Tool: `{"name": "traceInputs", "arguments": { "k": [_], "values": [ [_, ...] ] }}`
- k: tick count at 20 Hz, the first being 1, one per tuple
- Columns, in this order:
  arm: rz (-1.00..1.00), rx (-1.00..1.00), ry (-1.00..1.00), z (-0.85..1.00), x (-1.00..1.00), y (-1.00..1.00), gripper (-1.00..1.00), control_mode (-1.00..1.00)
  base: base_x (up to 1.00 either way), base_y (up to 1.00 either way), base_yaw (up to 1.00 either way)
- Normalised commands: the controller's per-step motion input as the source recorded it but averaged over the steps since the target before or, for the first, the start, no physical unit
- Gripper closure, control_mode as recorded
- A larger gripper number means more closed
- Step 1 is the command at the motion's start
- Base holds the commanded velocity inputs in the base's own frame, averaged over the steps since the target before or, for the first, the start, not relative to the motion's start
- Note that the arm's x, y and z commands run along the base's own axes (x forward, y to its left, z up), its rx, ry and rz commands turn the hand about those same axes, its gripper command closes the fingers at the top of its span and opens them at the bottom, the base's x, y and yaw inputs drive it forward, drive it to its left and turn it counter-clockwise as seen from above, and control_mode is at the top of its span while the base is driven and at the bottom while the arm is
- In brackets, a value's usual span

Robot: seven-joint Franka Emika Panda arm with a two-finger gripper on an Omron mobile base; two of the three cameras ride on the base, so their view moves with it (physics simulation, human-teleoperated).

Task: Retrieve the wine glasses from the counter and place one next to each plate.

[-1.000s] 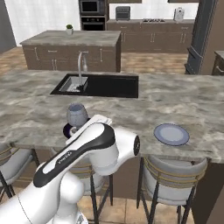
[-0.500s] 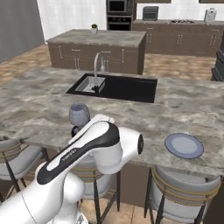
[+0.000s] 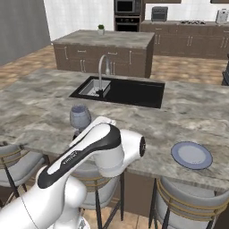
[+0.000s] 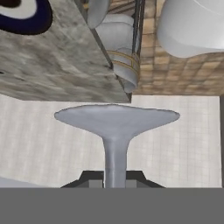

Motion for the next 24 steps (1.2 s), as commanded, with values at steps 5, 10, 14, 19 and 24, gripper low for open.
{"name": "traceInputs", "arguments": {
  "k": [5, 10, 14, 19, 24],
  "values": [
    [0.06, 0.0, -0.01, -0.06, 0.22, -0.17, 1.0, -1.0, 0.1, -0.06, 0.04],
    [0.11, 0.0, -0.08, -0.33, 0.73, -0.32, 1.0, -1.0, 0.0, 0.0, 0.0],
    [0.09, 0.0, -0.08, -0.43, 0.71, -0.21, 1.0, -1.0, 0.0, 0.0, 0.0],
    [0.08, 0.0, -0.08, -0.49, 0.82, -0.28, 1.0, -1.0, 0.0, 0.0, 0.0],
    [0.05, -0.03, 0.0, -0.53, 0.67, -0.33, 1.0, -1.0, 0.0, 0.0, 0.0]
  ]
}}
